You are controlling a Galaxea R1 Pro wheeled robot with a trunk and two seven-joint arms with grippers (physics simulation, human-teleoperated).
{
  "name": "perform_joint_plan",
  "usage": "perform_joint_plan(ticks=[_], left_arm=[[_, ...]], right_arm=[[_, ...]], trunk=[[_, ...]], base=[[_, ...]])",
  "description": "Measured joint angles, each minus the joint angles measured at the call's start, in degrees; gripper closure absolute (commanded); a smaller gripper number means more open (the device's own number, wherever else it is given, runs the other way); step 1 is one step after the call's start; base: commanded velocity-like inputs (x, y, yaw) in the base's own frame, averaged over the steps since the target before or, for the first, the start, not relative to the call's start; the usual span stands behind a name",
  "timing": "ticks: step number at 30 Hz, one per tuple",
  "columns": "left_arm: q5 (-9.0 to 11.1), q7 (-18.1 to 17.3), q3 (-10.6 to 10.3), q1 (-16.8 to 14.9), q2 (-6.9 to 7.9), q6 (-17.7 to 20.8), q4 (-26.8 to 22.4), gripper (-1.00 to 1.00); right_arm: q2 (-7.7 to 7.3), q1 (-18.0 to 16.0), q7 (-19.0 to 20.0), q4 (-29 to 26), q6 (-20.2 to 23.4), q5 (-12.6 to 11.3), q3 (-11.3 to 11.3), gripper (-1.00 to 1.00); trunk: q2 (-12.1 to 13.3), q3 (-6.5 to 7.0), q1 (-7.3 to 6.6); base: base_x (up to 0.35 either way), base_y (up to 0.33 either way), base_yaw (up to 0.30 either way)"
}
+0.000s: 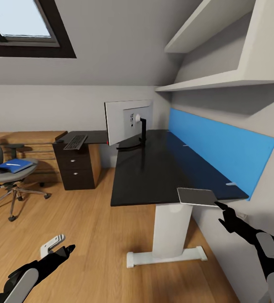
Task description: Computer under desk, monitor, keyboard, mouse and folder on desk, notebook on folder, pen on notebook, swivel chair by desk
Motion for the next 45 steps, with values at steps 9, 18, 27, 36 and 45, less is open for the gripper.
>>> perform_joint_plan(ticks=[9,18,27,36,45], left_arm=[[0.0,0.2,-3.0,0.0,0.00,0.0,0.0,-1.00],[-0.1,0.2,-3.4,0.0,0.00,0.0,0.0,-1.00],[0.0,0.1,-3.4,0.0,0.00,-0.1,0.0,-1.00],[-0.1,0.2,-3.4,0.0,0.00,-0.1,0.0,-1.00],[-0.1,0.1,-3.4,0.0,0.00,-0.1,0.0,-1.00]], right_arm=[[0.00,0.0,0.0,0.0,0.0,0.0,0.0,-1.00],[0.00,0.0,0.0,0.0,0.0,0.0,0.0,-1.00],[0.00,0.0,0.0,0.0,0.0,0.1,0.0,-1.00],[0.00,0.0,0.0,0.0,0.0,0.1,0.0,-1.00],[0.00,0.0,0.0,0.0,0.0,0.1,0.0,-1.00]], trunk=[[0.0,0.00,0.00],[1.6,0.71,-0.87],[2.0,0.90,-1.10],[3.6,1.62,-1.98],[3.6,1.62,-1.98]], base=[[0.009,0.101,0.000],[0.001,0.005,0.000],[0.000,0.000,0.000],[0.000,0.000,0.000],[0.014,0.000,0.000]])
